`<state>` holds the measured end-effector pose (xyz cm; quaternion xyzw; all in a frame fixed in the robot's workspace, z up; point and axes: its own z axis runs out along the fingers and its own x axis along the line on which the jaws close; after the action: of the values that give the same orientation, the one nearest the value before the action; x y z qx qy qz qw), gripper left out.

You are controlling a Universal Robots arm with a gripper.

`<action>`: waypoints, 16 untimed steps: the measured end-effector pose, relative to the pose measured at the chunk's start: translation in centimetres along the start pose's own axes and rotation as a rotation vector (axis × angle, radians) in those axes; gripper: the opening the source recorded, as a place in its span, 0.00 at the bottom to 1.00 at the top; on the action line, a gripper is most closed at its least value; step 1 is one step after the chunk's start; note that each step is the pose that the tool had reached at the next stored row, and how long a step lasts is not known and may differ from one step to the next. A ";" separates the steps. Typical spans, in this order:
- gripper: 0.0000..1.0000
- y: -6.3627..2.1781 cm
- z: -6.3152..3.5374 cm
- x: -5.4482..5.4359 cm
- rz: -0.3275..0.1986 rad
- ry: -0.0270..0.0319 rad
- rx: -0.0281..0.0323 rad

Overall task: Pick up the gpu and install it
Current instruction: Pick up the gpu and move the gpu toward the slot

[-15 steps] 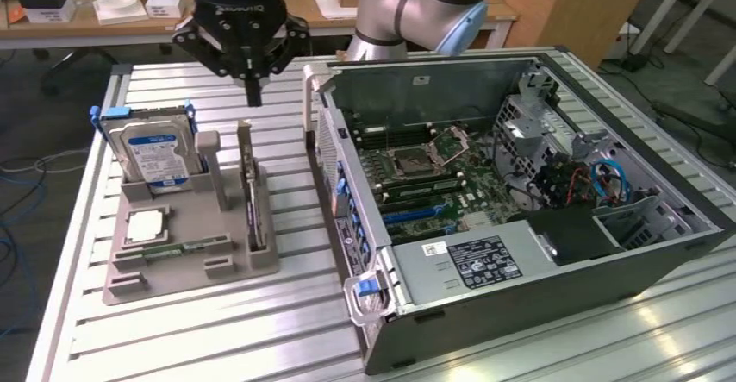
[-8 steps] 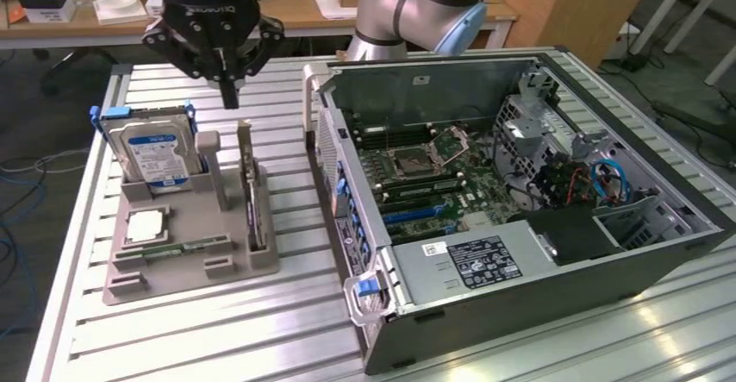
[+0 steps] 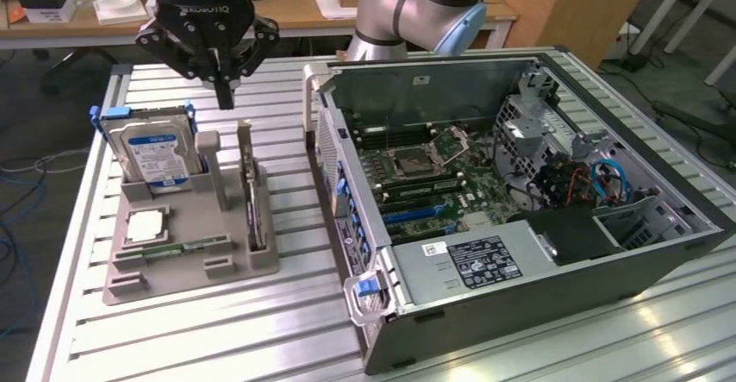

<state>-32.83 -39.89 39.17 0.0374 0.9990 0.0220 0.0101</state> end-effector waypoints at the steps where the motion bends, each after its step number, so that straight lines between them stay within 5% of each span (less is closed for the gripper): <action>1: 0.10 0.00 0.00 0.0 0.000 0.0000 0.0000; 9: 0.11 0.00 0.00 0.0 0.000 0.0000 0.0000; 16: 0.41 -0.03 0.00 0.0 -0.004 0.0001 0.0004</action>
<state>-32.87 -39.91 39.17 0.0353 0.9991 0.0218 0.0102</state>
